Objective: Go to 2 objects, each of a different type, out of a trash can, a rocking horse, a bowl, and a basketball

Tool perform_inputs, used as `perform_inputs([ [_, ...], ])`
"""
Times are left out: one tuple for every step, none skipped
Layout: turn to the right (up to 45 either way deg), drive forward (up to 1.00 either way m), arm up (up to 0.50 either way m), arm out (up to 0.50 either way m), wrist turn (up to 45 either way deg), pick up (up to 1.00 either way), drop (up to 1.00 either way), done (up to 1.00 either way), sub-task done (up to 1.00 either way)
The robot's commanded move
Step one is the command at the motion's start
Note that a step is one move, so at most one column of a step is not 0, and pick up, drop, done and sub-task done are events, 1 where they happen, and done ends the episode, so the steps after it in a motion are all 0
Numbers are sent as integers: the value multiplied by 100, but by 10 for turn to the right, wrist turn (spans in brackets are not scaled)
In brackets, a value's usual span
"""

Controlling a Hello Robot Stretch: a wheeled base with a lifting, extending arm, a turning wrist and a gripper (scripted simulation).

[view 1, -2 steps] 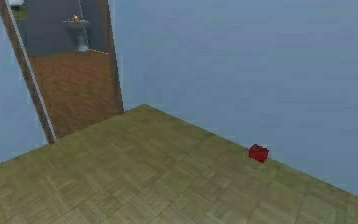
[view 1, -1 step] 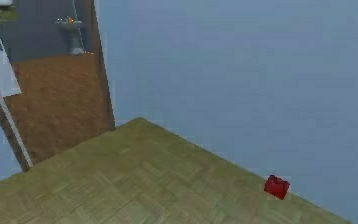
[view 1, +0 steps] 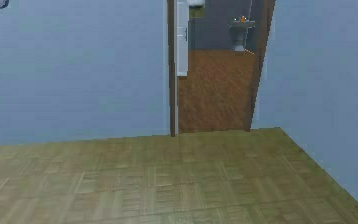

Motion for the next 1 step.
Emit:
perform_inputs([
  [0, 30, 0, 0, 0, 0, 0, 0, 0],
])
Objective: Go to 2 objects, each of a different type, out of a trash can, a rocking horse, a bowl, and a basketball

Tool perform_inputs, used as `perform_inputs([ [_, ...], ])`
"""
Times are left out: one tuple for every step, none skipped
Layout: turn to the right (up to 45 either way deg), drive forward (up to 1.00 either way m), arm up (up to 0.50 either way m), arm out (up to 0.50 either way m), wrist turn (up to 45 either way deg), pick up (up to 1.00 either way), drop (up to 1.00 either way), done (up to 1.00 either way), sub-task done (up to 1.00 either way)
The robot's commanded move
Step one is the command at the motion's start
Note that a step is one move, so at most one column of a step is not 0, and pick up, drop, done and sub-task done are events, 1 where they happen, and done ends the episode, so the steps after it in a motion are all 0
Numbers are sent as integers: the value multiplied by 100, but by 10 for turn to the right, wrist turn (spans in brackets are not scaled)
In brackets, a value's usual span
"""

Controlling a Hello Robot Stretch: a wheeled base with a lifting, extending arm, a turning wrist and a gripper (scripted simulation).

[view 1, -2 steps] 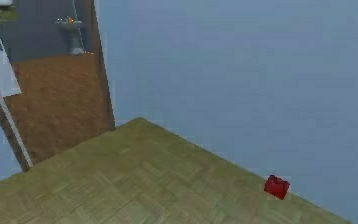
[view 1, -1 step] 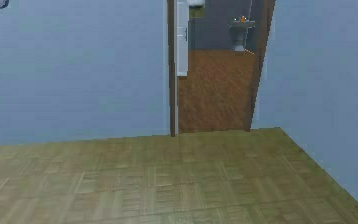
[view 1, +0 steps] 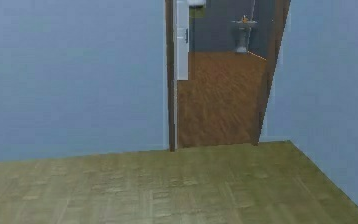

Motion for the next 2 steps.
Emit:
perform_inputs([
  [120, 0, 0, 0, 0, 0, 0, 0, 0],
  [30, 0, 0, 0, 0, 0, 0, 0, 0],
])
